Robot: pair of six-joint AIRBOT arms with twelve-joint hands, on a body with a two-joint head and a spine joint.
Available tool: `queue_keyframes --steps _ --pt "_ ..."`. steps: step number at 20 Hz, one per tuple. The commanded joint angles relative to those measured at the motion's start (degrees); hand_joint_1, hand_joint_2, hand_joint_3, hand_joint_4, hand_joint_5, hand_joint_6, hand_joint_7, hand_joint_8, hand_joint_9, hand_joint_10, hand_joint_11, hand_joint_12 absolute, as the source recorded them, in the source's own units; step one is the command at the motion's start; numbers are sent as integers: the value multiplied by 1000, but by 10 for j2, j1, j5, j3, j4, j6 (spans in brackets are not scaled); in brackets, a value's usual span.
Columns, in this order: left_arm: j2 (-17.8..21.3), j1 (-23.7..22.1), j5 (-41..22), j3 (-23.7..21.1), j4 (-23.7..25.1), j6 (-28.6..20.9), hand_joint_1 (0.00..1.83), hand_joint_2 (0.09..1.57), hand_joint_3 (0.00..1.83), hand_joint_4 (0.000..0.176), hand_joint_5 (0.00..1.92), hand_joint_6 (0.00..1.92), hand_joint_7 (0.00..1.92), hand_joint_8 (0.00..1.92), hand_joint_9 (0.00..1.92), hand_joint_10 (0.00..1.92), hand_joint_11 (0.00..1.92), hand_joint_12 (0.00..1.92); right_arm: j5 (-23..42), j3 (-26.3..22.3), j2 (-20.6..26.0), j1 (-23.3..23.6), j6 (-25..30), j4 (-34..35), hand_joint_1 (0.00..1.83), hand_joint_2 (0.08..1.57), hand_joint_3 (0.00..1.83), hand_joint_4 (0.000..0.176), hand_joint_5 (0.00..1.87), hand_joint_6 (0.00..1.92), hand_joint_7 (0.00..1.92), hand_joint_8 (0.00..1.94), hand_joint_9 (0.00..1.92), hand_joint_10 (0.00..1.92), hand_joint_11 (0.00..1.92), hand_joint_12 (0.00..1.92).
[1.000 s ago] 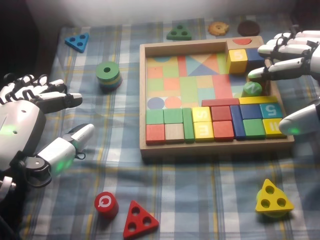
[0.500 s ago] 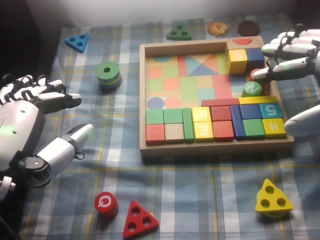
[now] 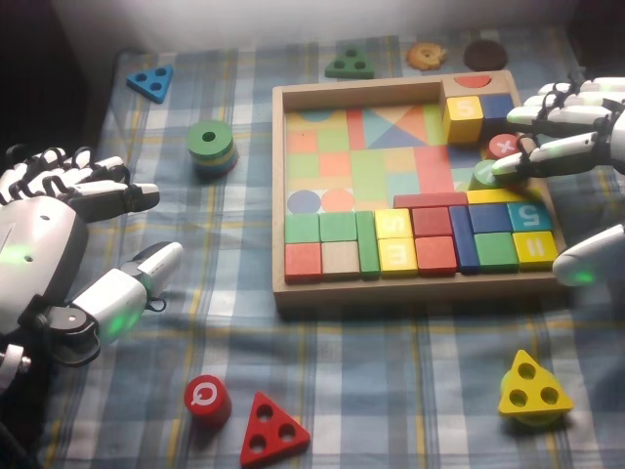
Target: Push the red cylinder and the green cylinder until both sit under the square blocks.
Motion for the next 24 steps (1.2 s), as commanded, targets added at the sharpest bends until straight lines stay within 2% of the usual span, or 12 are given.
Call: queue_keyframes --steps 1,2,4,6,8,11,14,18,19,20,23,24 --pt "2 -4 -62 0 28 -2 543 1234 0 0 775 2 456 2 311 7 0 484 50 1 -2 3 -1 15 0 797 6 169 286 6 0 0 0 0 0 0" --pt "2 -4 -62 0 28 -2 543 1234 0 0 775 2 456 2 311 7 0 484 50 1 -3 3 -1 14 0 797 6 169 286 6 0 0 0 0 0 0" --pt "2 -4 -62 1 28 -2 530 1234 1 3 771 0 450 0 304 2 0 408 50 3 -7 3 -1 11 0 817 13 136 301 9 0 0 0 0 0 0" --pt "2 -4 -62 0 28 -2 523 1238 2 9 765 0 441 1 290 1 0 356 50 3 -7 3 -1 10 0 815 10 142 301 7 0 0 0 0 0 0" --pt "2 -4 -62 0 27 -2 509 1231 0 18 785 5 446 3 305 7 0 383 51 3 -7 4 -1 11 0 803 4 160 295 3 0 0 0 0 0 0" --pt "2 -4 -62 1 27 -2 555 1225 0 0 782 2 453 2 305 5 0 410 54 4 -13 7 -1 11 0 828 13 154 298 2 0 0 0 0 0 0" --pt "2 -4 -62 1 27 -2 504 1234 2 18 769 1 435 0 293 5 0 365 55 5 -12 8 -1 10 0 825 8 156 278 0 0 0 0 0 0 0" --pt "1 -3 -62 0 26 -2 552 1230 0 5 759 1 428 0 288 2 0 353 72 4 1 8 -5 40 0 766 0 174 288 2 0 0 0 0 0 0" --pt "1 -3 -62 0 26 -2 528 1230 0 0 766 3 426 0 294 4 0 351 76 3 4 8 -13 50 0 781 0 164 289 2 0 0 0 0 0 0" --pt "1 -3 -62 0 25 -2 513 1231 0 8 768 4 424 0 292 3 0 349 78 2 6 9 -19 56 0 771 0 174 263 0 0 0 0 0 0 0" --pt "1 -2 -62 0 25 -2 504 1226 0 16 780 3 429 1 302 4 0 387 85 0 9 10 -36 74 0 785 0 173 263 4 0 0 0 0 0 0" --pt "1 -2 -62 0 25 -2 521 1227 0 11 779 1 421 0 292 1 0 361 86 0 9 10 -43 81 0 775 0 175 256 1 0 0 0 0 0 0"
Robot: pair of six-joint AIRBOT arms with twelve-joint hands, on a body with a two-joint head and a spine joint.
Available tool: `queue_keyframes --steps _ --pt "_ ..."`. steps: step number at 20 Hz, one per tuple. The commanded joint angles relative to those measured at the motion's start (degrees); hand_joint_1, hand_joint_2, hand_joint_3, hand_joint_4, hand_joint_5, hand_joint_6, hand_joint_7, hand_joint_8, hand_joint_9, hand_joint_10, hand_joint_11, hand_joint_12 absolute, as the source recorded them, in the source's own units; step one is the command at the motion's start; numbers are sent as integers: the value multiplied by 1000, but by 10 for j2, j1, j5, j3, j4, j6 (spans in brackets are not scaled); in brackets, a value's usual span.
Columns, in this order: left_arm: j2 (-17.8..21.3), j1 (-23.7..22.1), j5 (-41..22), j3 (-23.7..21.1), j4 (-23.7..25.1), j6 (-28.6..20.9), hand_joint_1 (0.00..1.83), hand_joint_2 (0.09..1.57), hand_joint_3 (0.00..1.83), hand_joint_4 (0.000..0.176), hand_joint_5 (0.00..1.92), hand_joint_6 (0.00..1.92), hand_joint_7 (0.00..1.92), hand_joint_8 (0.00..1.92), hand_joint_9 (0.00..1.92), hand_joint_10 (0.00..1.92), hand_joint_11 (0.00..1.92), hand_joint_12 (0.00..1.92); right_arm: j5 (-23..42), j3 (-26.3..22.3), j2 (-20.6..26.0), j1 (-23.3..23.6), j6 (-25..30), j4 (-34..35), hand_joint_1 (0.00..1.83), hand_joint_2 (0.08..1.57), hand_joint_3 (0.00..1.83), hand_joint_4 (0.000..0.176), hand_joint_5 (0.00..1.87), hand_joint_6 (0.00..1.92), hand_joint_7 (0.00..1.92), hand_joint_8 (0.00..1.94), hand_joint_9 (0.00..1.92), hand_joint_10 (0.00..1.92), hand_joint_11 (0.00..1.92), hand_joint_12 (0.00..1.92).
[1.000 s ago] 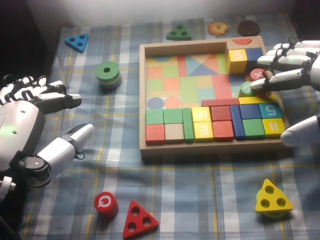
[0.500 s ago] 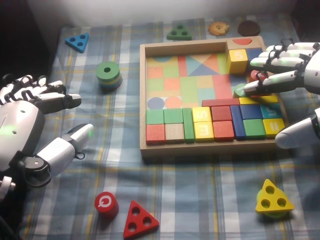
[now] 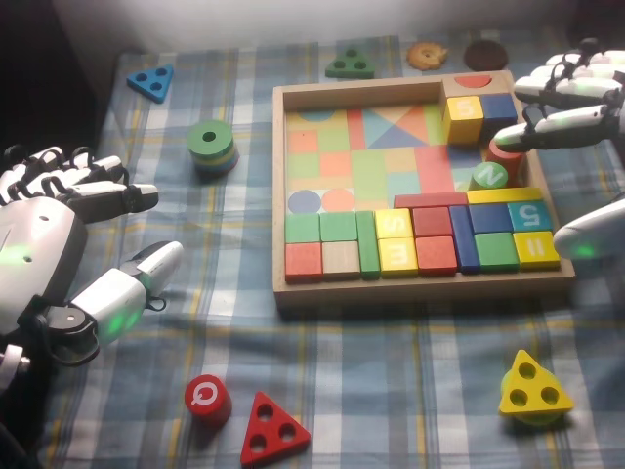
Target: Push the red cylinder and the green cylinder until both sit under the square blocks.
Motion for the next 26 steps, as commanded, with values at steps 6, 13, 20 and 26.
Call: queue_keyframes --steps 6,13,20,26 --pt "1 -3 -62 0 27 -2 469 1235 1 17 776 3 412 4 295 5 0 295 43 18 -16 7 -28 42 0 800 5 163 274 6 0 0 0 0 0 0" --pt "2 -3 -61 0 28 -2 452 1244 2 21 780 0 401 2 275 3 0 245 34 43 -36 1 -29 56 0 822 8 172 271 4 0 0 0 0 0 0" --pt "2 -3 -61 0 28 -2 476 1241 0 15 799 0 413 1 287 0 0 308 22 40 -35 -10 -29 54 0 810 0 176 255 0 0 0 0 0 0 0" --pt "2 -3 -59 0 28 -2 498 1242 0 8 809 3 417 2 291 4 0 311 17 15 -11 -18 -29 46 0 784 0 176 268 4 0 0 0 0 0 0"
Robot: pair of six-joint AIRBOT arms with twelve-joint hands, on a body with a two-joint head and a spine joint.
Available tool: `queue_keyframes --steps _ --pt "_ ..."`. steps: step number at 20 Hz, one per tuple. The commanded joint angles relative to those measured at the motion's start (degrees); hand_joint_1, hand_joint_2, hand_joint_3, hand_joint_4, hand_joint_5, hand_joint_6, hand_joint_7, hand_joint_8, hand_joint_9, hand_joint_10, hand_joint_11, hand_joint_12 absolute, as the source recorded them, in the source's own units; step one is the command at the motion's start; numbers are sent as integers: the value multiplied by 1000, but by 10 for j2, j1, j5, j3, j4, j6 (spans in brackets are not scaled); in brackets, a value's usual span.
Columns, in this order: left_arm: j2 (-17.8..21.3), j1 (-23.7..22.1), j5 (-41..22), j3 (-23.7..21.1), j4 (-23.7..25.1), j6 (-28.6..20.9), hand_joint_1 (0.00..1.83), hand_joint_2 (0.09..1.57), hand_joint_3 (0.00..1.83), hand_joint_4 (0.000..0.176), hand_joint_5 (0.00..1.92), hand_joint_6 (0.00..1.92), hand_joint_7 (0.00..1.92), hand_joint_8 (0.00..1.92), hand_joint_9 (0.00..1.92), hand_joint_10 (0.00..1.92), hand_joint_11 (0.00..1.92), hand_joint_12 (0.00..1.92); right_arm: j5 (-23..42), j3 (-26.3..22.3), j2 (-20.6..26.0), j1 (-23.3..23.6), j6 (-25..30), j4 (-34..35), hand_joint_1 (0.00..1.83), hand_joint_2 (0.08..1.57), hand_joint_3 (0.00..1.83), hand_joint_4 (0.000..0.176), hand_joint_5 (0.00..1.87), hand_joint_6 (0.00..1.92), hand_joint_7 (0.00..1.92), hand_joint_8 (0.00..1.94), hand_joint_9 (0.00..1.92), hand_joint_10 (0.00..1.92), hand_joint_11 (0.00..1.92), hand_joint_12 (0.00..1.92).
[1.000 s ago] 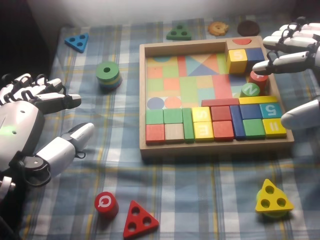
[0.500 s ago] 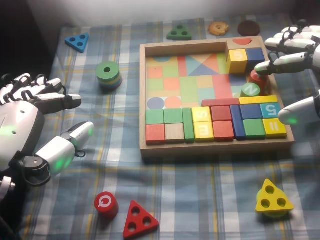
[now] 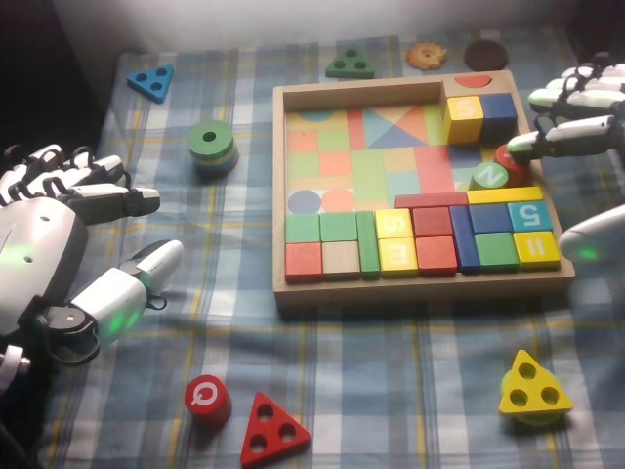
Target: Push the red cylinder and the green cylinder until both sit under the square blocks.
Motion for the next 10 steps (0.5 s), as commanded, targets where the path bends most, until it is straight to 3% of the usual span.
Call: queue_keyframes --steps 1,4,9,10 --pt "2 -3 -60 0 29 -2 496 1243 1 1 808 2 409 0 283 0 0 310 45 -3 4 1 -1 12 0 785 0 176 271 5 0 0 0 0 0 0" --pt "2 -3 -59 0 29 -2 485 1239 0 11 815 2 414 2 298 4 0 333 45 -12 14 -2 -1 11 0 810 4 175 271 4 0 0 0 0 0 0" --pt "2 -3 -59 1 29 -2 488 1249 2 3 815 1 411 0 285 0 0 316 45 -23 22 -2 -1 8 0 822 8 176 263 0 0 0 0 0 0 0" --pt "2 -3 -59 1 29 -2 469 1253 3 16 804 0 410 0 284 0 0 308 45 -24 23 -2 -1 8 0 830 10 176 263 1 0 0 0 0 0 0"
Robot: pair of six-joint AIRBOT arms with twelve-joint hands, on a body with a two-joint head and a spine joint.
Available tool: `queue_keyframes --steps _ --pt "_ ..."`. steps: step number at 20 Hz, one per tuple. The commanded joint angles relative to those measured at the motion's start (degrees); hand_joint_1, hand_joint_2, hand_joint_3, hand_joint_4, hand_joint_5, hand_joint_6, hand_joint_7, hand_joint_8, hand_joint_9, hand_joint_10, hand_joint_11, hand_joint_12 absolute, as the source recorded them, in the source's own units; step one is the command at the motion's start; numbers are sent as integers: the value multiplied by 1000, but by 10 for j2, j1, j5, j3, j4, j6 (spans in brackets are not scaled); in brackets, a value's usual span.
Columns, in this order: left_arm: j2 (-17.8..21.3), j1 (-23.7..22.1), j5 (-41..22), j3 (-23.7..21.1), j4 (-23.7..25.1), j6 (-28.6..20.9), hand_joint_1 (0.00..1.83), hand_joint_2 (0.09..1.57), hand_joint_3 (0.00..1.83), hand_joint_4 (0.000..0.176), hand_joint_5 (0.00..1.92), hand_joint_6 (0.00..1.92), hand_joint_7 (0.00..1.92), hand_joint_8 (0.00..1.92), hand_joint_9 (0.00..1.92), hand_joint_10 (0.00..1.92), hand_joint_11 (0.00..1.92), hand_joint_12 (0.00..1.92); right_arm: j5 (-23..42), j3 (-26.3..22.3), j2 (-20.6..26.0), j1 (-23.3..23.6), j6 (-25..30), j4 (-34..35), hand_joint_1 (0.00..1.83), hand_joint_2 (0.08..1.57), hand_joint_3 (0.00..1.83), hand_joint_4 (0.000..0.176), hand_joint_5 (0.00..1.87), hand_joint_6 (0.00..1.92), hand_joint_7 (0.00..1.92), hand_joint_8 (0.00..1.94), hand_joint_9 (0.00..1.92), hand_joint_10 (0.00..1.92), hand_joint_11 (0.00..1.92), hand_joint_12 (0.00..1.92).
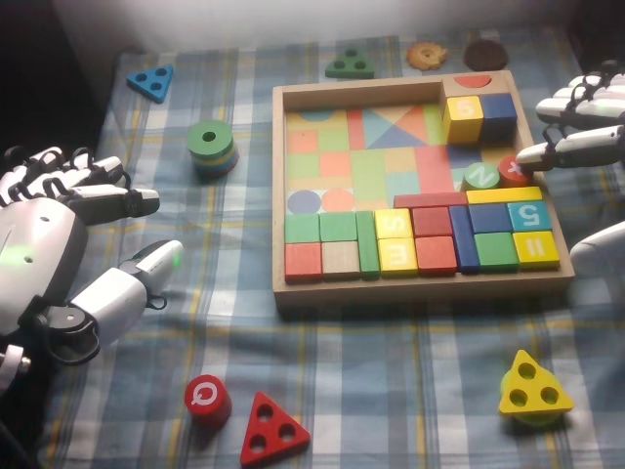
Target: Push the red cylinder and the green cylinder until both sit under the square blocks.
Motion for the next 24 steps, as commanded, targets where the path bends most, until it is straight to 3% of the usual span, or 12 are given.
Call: queue_keyframes --steps 1,2,3,7,9,11,13,14,16,21,23,24 --pt "2 -3 -61 1 29 -2 469 1250 1 16 806 1 408 0 272 3 0 258 49 -2 4 4 0 13 0 837 12 176 258 0 0 0 0 0 0 0" --pt "2 -3 -61 1 29 -2 470 1249 1 13 810 3 405 0 268 3 0 246 49 -3 5 4 0 13 0 835 10 176 259 1 0 0 0 0 0 0" --pt "2 -3 -61 1 28 -2 454 1249 0 32 808 1 400 0 273 4 0 265 49 -3 5 4 0 13 0 829 6 176 259 1 0 0 0 0 0 0" --pt "2 -3 -60 1 28 -2 448 1252 1 30 797 0 400 0 264 0 0 241 55 -7 5 4 0 13 0 830 3 176 266 2 0 0 0 0 0 0" --pt "2 -3 -60 1 28 -2 468 1253 1 16 795 0 396 0 251 1 0 156 60 -13 5 4 0 13 0 831 2 176 277 6 0 0 0 0 0 0" --pt "2 -3 -60 1 28 -2 436 1254 1 28 795 0 401 0 262 3 0 206 61 -15 5 4 0 14 0 821 0 176 271 2 0 0 0 0 0 0" --pt "2 -3 -60 1 27 -2 482 1244 0 0 815 5 410 2 273 5 0 229 64 -14 6 4 0 15 0 805 0 176 255 0 0 0 0 0 0 0" --pt "2 -3 -60 1 27 -2 476 1247 0 0 817 4 410 1 270 3 0 235 66 -13 6 4 0 17 0 796 0 176 245 0 0 0 0 0 0 0" --pt "2 -3 -60 1 27 -2 448 1251 1 15 800 0 397 0 259 1 0 203 69 -9 7 4 -2 25 0 786 0 176 262 7 0 0 0 0 0 0" --pt "2 -2 -61 0 26 -2 449 1247 0 18 801 2 405 2 287 4 0 253 91 -11 20 4 -18 63 0 782 0 176 261 3 0 0 0 0 0 0" --pt "2 -2 -63 0 26 -2 418 1239 0 50 803 1 405 2 293 3 0 264 118 -25 31 4 -74 120 0 797 0 176 268 5 0 0 0 0 0 0" --pt "2 -2 -63 0 26 -2 437 1235 0 49 808 2 419 3 301 4 0 298 125 -34 35 3 -99 137 0 804 1 176 260 1 0 0 0 0 0 0"
